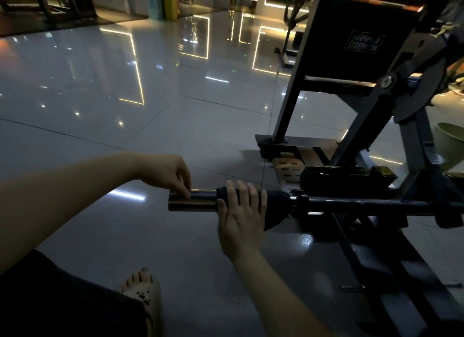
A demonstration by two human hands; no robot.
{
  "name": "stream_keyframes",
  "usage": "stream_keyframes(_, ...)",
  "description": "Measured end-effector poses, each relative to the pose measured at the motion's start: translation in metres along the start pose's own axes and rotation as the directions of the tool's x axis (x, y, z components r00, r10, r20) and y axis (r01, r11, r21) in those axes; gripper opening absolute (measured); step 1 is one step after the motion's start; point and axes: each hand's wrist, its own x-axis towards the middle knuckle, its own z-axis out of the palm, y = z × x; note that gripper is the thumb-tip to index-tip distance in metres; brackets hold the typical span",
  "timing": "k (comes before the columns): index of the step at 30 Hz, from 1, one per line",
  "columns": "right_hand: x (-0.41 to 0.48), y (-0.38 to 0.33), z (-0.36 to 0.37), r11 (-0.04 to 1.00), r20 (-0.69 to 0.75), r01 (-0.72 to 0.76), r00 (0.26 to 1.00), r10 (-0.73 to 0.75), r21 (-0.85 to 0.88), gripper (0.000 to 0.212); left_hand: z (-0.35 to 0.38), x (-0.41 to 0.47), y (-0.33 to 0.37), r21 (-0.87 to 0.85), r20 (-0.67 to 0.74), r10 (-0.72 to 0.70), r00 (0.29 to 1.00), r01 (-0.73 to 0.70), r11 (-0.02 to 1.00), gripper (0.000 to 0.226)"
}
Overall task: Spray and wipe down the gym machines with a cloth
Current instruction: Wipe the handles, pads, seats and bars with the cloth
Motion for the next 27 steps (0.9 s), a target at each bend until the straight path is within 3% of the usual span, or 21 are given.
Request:
stream_keyframes(6, 0.002, 0.011, -0.007, 0.985, 0.137, 0.163, 0.978, -0.154, -0.059, 0.058, 0.0, -0.001, -0.001, -0.018, -0.012, -0.008, 1.0, 0.007, 1.0, 0.022)
stream_keyframes(9, 0.006, 0.032, -0.014, 0.996, 0.138, 0.014, 0.99, -0.002, -0.091, 0.061, 0.001, 0.001, -0.002, -0.013, -0.011, -0.012, 1.0, 0.012, 1.0, 0.018)
stream_keyframes(12, 0.005, 0.008, -0.013, 0.992, 0.136, -0.105, 0.984, 0.114, -0.068, 0.063, 0.001, -0.001, 0.0, -0.003, -0.01, -0.019, 1.0, 0.019, 1.0, 0.022)
stream_keyframes(15, 0.005, -0.03, -0.01, 0.998, 0.191, 0.06, 0.98, -0.058, -0.007, 0.06, 0.0, -0.003, 0.004, 0.015, -0.006, -0.021, 1.0, 0.021, 1.0, 0.032)
stream_keyframes(18, 0.012, -0.038, -0.016, 0.972, 0.289, 0.223, 0.928, -0.236, 0.075, 0.061, -0.001, -0.007, 0.004, -0.013, -0.045, -0.018, 0.999, 0.017, 1.0, 0.048)
stream_keyframes(22, 0.017, -0.011, -0.033, 0.984, 0.339, 0.139, 0.925, -0.17, 0.114, 0.072, 0.001, -0.006, 0.01, -0.222, -0.116, 0.021, 0.993, -0.046, 0.974, 0.058)
stream_keyframes(25, 0.021, 0.001, -0.042, 0.97, 0.41, 0.119, 0.89, -0.199, 0.214, 0.081, 0.02, 0.002, 0.031, -0.192, -0.126, 0.106, 0.986, -0.129, 0.973, 0.05)
stream_keyframes(27, 0.021, 0.009, -0.054, 0.921, 0.349, -0.004, 0.926, -0.144, 0.39, 0.063, 0.034, 0.008, 0.044, -0.112, -0.146, 0.181, 0.973, -0.198, 0.974, 0.043)
